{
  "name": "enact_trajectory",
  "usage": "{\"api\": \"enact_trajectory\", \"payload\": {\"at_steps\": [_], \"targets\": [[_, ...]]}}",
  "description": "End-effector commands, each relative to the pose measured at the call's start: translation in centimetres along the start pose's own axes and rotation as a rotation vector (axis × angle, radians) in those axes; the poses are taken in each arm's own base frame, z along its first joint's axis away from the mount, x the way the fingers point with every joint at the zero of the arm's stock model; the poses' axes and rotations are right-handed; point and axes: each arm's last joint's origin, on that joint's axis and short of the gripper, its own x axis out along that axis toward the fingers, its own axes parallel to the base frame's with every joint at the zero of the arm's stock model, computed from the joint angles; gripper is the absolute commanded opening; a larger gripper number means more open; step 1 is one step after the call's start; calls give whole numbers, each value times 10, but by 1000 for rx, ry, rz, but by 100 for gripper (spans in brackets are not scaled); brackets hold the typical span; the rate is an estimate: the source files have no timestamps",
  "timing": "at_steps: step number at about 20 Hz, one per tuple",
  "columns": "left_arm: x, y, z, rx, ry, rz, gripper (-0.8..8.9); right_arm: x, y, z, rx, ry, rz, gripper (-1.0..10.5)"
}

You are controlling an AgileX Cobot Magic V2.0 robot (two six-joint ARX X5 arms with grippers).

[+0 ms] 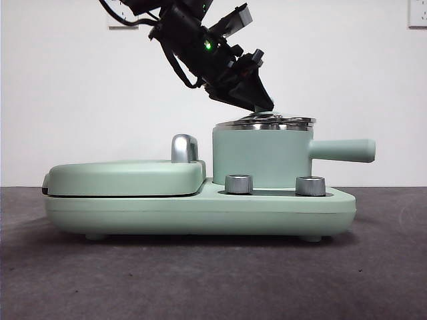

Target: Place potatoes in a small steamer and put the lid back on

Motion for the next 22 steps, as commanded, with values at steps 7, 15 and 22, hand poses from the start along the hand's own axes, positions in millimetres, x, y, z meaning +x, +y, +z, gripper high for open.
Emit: {"api": "enact_trajectory", "payload": {"at_steps": [7, 15, 22], "targets": [[-5, 2, 22, -14, -6, 12, 14, -1, 2, 3, 6, -16, 10, 430], [-3, 0, 21, 5, 4, 5, 14, -1, 2, 3, 5, -15, 10, 429], [9, 1, 11, -4, 32, -5, 14, -1, 2, 3, 5, -15, 11, 430]]}}
